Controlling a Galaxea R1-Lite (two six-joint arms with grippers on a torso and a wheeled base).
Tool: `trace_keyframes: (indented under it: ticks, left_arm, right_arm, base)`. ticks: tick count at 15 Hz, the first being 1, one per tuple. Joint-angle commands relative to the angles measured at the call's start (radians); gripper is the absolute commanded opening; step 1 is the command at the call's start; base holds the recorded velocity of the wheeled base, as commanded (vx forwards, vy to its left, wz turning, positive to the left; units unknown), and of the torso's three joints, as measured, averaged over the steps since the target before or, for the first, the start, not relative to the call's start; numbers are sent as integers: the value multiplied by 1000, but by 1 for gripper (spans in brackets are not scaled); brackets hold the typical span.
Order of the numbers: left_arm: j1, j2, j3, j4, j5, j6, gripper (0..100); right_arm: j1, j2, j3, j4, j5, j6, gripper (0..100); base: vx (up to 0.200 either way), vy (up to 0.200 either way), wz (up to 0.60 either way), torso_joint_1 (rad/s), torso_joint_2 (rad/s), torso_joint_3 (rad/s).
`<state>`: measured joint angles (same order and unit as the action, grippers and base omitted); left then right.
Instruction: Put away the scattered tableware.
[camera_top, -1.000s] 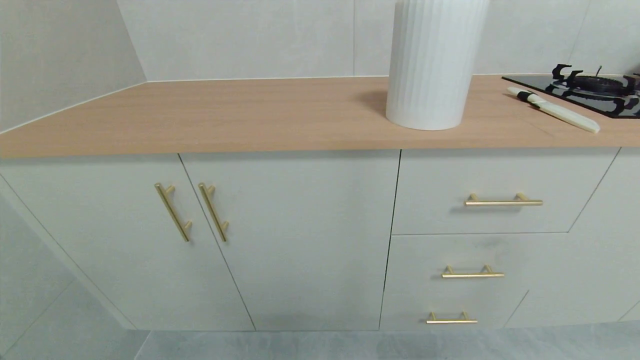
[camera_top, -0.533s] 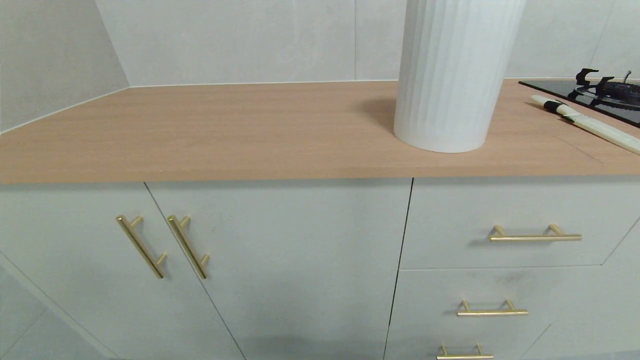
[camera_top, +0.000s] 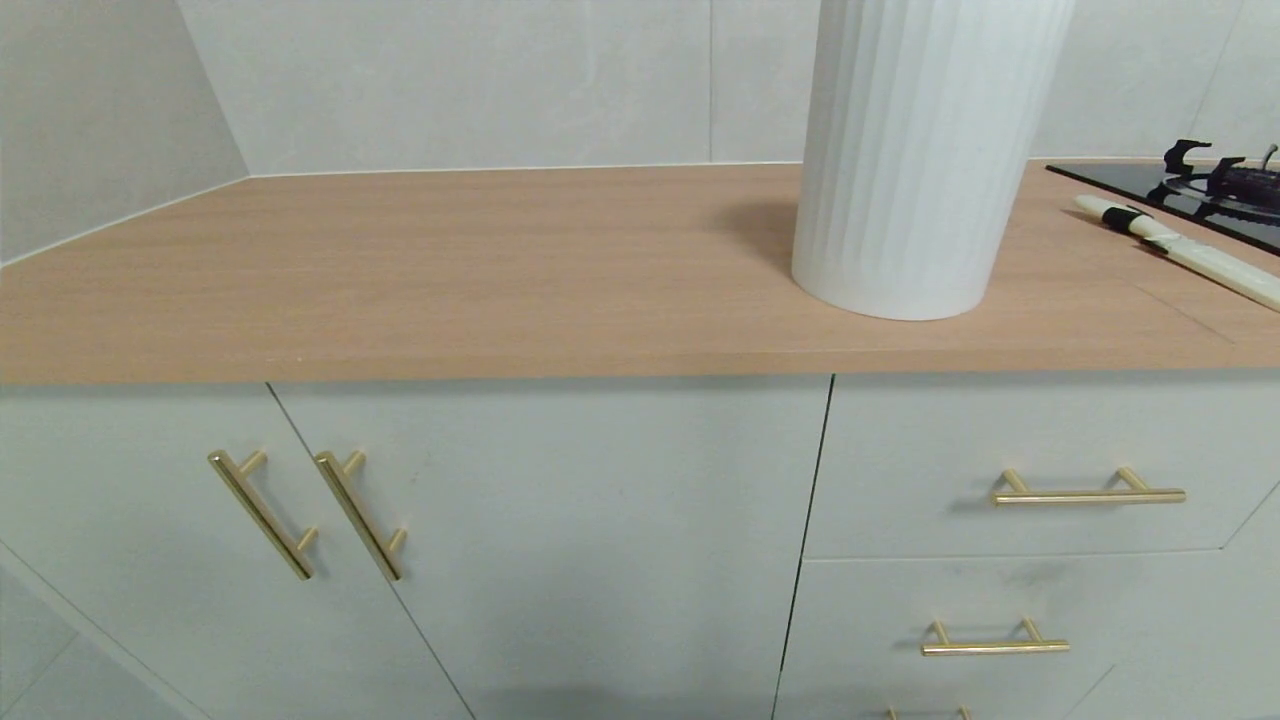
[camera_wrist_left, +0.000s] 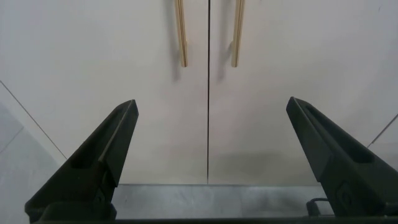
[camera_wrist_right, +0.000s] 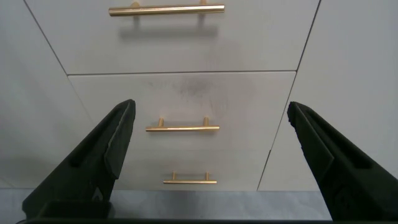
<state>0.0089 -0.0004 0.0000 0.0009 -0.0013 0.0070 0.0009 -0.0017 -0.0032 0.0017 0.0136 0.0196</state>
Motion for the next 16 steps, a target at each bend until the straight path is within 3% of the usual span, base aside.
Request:
trace_keyframes:
  ticks: [1, 5, 16]
  left_arm:
    - [0, 0, 0, 1, 0, 1, 100]
    - [0, 0, 0, 1, 0, 7, 100]
    - [0, 0, 0, 1, 0, -2, 100]
  right_arm:
    - [1, 2, 0, 0, 0, 0, 100]
    - [1, 2, 0, 0, 0, 0, 100]
    - [1, 2, 0, 0, 0, -1, 100]
  base:
    - [0, 0, 0, 0, 0, 0]
    - [0, 0, 0, 0, 0, 0]
    - [0, -182, 0, 3, 2, 1]
